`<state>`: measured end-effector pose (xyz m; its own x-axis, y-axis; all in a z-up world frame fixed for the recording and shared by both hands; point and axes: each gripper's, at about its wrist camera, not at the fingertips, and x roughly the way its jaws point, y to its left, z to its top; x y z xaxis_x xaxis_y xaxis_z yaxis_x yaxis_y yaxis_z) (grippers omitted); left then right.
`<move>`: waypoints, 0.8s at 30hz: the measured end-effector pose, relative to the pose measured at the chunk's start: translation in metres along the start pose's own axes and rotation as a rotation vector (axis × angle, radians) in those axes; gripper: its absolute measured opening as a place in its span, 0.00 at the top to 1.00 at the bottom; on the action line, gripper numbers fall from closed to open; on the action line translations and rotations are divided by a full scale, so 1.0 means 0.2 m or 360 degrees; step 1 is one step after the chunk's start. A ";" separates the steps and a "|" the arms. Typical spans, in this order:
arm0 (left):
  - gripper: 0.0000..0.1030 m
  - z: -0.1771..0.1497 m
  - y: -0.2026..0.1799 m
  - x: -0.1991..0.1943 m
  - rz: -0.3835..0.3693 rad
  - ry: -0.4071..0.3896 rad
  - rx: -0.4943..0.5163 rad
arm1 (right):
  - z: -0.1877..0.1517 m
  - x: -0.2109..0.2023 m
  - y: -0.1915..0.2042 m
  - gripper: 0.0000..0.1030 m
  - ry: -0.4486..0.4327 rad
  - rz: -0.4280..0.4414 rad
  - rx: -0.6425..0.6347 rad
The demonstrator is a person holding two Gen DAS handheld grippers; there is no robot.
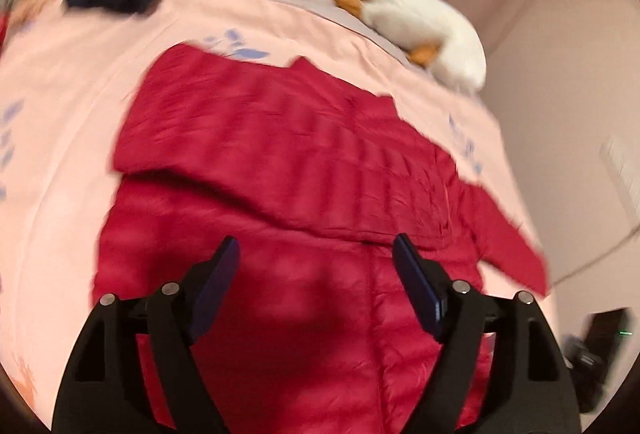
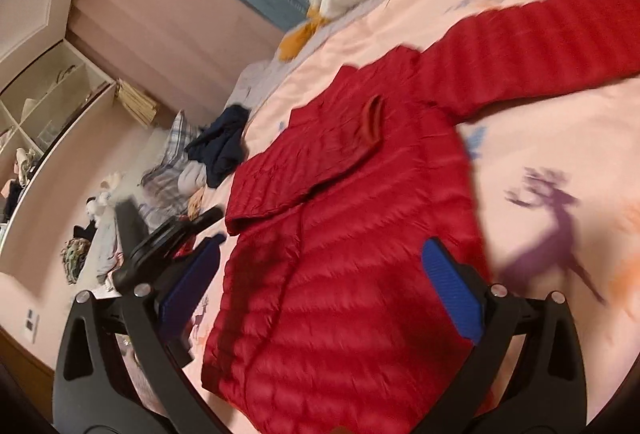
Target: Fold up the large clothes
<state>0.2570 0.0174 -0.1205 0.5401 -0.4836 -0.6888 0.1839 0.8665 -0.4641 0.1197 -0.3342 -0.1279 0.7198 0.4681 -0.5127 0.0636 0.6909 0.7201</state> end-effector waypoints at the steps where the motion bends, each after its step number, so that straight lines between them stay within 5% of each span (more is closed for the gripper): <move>1: 0.23 0.01 0.11 -0.03 -0.0047 0.0000 -0.0108 | 0.03 0.07 0.01 0.02 0.0051 0.0012 0.0006; 7: 0.23 0.08 0.48 -0.06 -0.0263 -0.0027 -0.0525 | 0.23 0.44 0.00 0.02 0.0174 -0.0076 0.0166; 11: 0.23 0.13 0.55 0.06 -0.0387 0.0014 -0.0649 | 0.27 0.59 -0.03 0.02 0.0198 -0.0095 0.0320; 13: 0.23 0.15 0.55 0.16 -0.0421 0.0057 -0.0684 | 0.30 0.64 -0.03 0.12 0.0158 -0.0147 0.0336; 15: 0.23 0.18 0.53 0.25 -0.0350 0.0046 -0.0702 | 0.34 0.67 -0.06 0.46 0.0132 -0.0239 0.0374; 18: 0.23 0.22 0.58 0.29 -0.0315 -0.0093 -0.0819 | 0.37 0.70 -0.12 0.84 0.0104 -0.0320 0.0443; 22: 0.23 0.27 0.64 0.29 -0.0217 -0.0218 -0.0908 | 0.43 0.59 -0.07 0.94 -0.0091 -0.0358 0.0294; 24: 0.24 0.29 0.64 0.29 -0.0198 -0.0223 -0.0884 | 0.45 0.60 -0.07 0.94 -0.0081 -0.0379 0.0245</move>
<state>0.3589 0.1077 -0.1878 0.6523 -0.5236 -0.5480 -0.1850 0.5912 -0.7850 0.2667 -0.3374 -0.1569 0.7054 0.2716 -0.6547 0.3368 0.6843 0.6467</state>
